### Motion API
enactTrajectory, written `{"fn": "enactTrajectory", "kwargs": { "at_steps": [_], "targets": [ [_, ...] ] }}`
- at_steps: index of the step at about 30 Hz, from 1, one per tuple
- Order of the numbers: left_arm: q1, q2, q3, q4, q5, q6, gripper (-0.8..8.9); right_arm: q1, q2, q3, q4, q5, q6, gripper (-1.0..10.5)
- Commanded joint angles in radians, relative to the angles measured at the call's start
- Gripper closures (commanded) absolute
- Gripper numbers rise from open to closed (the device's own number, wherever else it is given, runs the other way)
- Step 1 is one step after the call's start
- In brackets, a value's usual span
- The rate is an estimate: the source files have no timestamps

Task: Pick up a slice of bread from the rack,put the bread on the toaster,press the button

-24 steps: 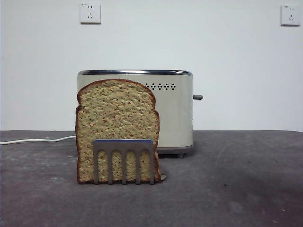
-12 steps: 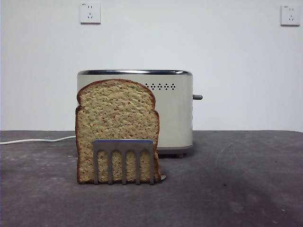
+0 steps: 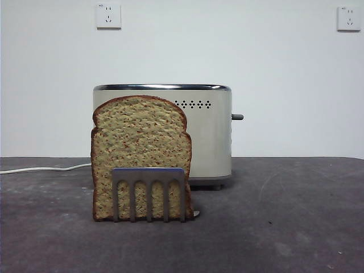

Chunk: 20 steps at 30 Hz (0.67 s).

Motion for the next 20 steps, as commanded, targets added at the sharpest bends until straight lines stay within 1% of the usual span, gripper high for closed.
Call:
{"fn": "enactTrajectory", "kwargs": {
  "at_steps": [1,3,6,12,15,17,18,20],
  "targets": [
    [-0.003,0.089,0.069,-0.018,0.031,0.064,8.21,0.01,0.029,0.064,-0.057,-0.002,-0.089,9.6],
    [-0.018,0.152,0.124,-0.041,0.059,0.087,8.21,0.014,0.052,0.112,-0.109,-0.005,-0.132,9.6],
    [-0.06,0.232,0.204,-0.09,0.11,0.157,8.21,0.023,0.089,0.178,-0.183,-0.029,-0.187,9.6],
    [-0.171,0.369,0.377,-0.276,0.109,0.336,8.21,0.031,0.171,0.306,-0.31,-0.029,-0.257,9.6],
    [-0.223,0.432,0.46,-0.38,0.105,0.417,8.21,0.031,0.213,0.364,-0.349,-0.031,-0.264,9.6],
    [-0.252,0.473,0.503,-0.441,0.105,0.469,8.22,0.031,0.238,0.39,-0.37,-0.071,-0.269,9.6],
    [-0.263,0.489,0.514,-0.462,0.102,0.488,8.22,0.032,0.245,0.392,-0.372,-0.082,-0.272,9.6],
    [-0.276,0.512,0.514,-0.477,0.099,0.494,8.19,0.039,0.253,0.392,-0.377,-0.079,-0.272,9.6]
  ]
}}
